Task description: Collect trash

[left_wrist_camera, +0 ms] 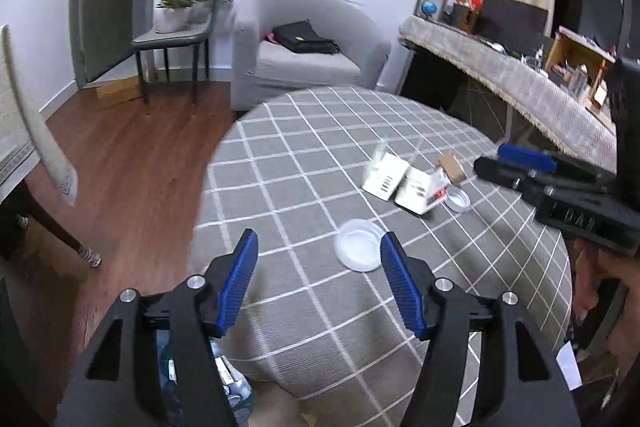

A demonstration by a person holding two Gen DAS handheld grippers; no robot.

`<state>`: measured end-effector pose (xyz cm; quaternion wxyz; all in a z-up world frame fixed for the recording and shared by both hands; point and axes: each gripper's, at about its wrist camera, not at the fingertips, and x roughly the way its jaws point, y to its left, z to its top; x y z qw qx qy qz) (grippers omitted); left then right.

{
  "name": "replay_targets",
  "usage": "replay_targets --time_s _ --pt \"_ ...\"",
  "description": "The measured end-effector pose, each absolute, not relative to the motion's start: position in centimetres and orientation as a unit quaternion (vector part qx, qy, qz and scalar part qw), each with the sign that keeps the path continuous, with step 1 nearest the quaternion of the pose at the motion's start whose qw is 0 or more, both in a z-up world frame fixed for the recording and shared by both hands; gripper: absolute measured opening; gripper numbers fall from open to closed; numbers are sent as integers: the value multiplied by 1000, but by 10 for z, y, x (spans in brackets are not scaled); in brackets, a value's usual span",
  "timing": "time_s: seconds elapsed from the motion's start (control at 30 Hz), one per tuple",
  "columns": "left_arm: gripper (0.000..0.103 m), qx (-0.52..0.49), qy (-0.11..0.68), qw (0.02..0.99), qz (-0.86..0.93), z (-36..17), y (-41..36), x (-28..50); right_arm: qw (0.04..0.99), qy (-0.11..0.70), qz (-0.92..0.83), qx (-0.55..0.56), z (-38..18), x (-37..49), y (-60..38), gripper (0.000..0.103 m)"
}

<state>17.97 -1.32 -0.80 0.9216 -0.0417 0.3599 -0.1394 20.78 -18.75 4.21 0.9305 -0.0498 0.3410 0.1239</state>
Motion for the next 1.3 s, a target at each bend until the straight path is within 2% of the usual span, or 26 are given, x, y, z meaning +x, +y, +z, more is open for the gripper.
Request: replay_targets --time_s 0.33,0.43,0.5,0.63,0.87,1.03,1.3 --pt "66 -25 383 912 -147 -26 -46 195 923 372 101 5 27 220 -226 64" --pt "63 -11 391 909 -141 -33 -53 199 919 379 104 27 23 228 -230 65" --pt "57 -5 393 909 -142 -35 -57 201 916 384 108 41 20 234 -233 65" --pt "55 -1 393 909 -140 -37 -63 204 903 397 124 104 12 245 -242 65" --pt "43 0 391 910 -137 -37 -66 206 890 412 123 151 4 262 -245 65" --pt "42 -12 391 909 -142 -35 -62 206 888 427 101 139 -5 275 -239 65" --pt "42 -33 384 911 -146 -26 -52 203 889 428 96 130 -12 286 -230 57"
